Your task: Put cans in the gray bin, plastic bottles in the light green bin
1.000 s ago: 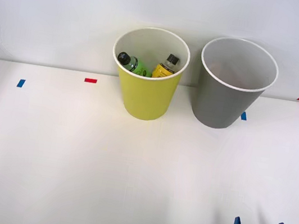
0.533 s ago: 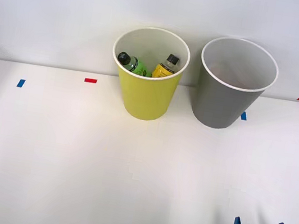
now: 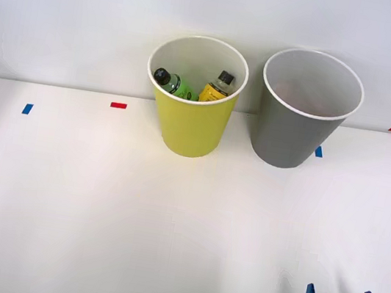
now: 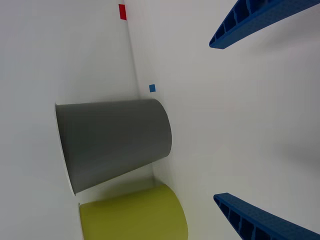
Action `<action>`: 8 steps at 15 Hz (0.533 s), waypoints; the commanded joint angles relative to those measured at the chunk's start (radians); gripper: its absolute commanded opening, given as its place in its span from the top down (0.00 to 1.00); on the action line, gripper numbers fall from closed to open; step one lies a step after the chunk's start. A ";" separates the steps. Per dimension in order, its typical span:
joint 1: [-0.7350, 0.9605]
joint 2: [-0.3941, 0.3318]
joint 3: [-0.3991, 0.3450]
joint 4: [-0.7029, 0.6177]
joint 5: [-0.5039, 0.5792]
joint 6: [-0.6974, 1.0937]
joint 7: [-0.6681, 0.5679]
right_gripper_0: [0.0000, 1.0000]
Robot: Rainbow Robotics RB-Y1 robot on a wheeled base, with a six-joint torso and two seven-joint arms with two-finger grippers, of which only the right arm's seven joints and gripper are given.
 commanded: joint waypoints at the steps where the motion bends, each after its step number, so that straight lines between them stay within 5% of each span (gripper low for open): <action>1: 0.000 0.000 0.000 0.000 0.000 0.000 0.000 0.00; 8: 0.000 0.000 0.000 0.000 0.000 0.000 0.000 0.00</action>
